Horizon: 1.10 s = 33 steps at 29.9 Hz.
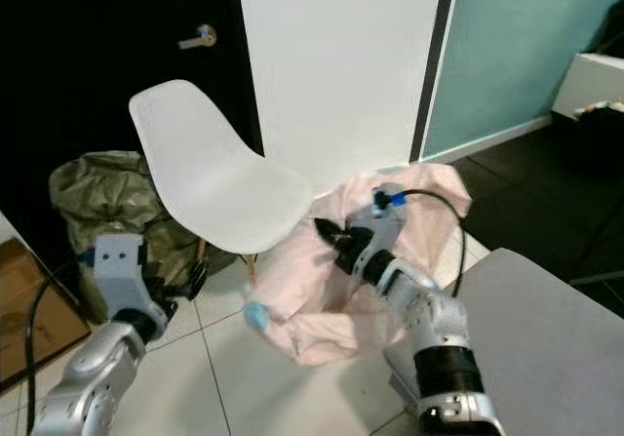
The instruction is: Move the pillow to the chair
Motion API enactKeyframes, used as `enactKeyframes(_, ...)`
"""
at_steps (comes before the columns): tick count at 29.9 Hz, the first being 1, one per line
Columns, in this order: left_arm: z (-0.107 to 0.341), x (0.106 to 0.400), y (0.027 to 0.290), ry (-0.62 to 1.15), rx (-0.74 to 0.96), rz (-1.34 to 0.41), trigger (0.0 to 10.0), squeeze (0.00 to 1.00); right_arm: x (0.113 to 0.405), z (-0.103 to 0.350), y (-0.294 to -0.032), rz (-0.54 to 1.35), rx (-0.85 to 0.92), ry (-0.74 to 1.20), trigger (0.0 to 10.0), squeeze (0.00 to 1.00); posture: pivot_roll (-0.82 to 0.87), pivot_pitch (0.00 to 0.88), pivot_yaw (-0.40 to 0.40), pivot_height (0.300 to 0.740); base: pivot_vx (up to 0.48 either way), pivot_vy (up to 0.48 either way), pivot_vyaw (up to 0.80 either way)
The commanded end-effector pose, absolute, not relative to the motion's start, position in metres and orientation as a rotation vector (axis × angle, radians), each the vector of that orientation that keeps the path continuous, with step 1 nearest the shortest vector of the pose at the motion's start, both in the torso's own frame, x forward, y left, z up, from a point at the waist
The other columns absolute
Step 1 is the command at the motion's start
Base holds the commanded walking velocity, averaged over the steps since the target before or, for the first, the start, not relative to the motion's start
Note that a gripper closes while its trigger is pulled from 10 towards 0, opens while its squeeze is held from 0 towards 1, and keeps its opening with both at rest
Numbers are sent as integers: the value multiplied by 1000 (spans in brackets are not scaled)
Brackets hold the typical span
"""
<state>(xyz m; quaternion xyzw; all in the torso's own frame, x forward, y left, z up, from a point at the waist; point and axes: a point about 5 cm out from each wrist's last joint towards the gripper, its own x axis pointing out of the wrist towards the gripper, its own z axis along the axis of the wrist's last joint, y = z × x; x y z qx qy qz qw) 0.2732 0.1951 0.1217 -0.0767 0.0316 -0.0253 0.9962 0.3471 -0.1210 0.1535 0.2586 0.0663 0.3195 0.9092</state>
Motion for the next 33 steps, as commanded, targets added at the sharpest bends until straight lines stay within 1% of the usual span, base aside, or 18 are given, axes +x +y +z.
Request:
enactKeyframes(1,121,273,192,77,-151,-69,10000,0,351,168,-116,689,534,59,10000,0,-101,12,-9,740,480,0,0)
enactKeyframes(12,122,272,194,78,-152,-68,10000,0,353,168,-121,652,546,45,10000,0,-99,12,-9,740,480,0,0)
enactKeyframes(14,123,272,195,76,-151,-66,10000,0,353,170,-122,656,561,31,10000,0,-98,13,-9,740,480,0,513)
enactKeyframes(16,125,272,196,69,-149,-63,10000,0,351,176,-120,712,566,3,10000,0,-98,11,-10,740,480,0,800)
enactKeyframes(22,132,274,197,50,-148,-62,10000,0,348,190,-115,803,585,-49,10000,0,-100,9,-11,740,480,0,800)
enactKeyframes(33,139,276,199,28,-143,-60,10000,0,348,205,-114,866,628,-104,10000,0,-99,6,-11,740,480,0,800)
